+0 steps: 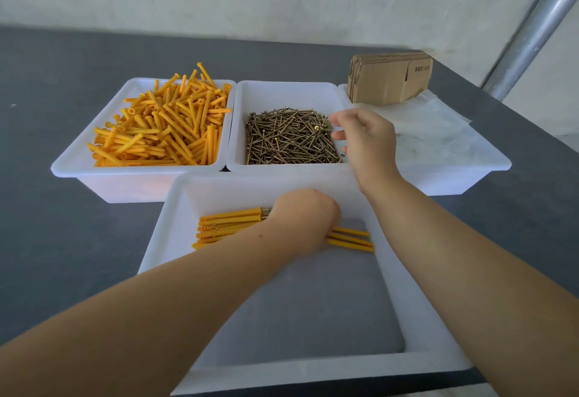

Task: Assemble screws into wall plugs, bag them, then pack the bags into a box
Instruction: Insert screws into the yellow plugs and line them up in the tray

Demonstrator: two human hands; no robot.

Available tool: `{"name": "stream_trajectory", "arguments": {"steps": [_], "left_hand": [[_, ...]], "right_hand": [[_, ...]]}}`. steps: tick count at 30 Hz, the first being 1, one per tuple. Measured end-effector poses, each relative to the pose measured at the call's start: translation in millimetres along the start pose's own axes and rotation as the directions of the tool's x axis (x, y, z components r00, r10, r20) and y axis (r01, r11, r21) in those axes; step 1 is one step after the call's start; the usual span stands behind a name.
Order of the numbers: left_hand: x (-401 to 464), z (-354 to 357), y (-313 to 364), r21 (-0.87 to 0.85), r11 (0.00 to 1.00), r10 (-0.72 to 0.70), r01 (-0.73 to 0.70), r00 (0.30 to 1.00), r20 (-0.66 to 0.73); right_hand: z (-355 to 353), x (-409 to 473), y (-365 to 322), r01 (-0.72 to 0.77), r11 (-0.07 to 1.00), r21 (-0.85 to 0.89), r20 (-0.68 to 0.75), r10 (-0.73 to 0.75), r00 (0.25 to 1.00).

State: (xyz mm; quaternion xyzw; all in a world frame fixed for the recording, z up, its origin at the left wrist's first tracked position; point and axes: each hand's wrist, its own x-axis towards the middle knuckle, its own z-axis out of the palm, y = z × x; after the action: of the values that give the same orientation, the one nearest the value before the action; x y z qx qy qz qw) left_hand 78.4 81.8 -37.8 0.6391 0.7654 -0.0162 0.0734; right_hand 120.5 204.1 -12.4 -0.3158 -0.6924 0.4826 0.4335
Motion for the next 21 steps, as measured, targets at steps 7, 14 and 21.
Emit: {"name": "stream_trajectory", "arguments": {"steps": [7,14,21], "left_hand": [[7,5,5,0.127,0.992,0.003,-0.004,1.0,0.01],[7,6,6,0.154,0.988,0.025,-0.017,0.998,-0.055],[-2,-47,-22,-0.135,0.99,-0.019,-0.037,0.921,-0.39]], "right_hand": [[5,2,6,0.071,0.985,-0.155,0.084,-0.058,0.995],[7,4,7,0.089,0.96,-0.264,0.117,-0.06,0.991],[27,28,-12,0.235,0.5,-0.833,0.493,0.48,0.726]]}}
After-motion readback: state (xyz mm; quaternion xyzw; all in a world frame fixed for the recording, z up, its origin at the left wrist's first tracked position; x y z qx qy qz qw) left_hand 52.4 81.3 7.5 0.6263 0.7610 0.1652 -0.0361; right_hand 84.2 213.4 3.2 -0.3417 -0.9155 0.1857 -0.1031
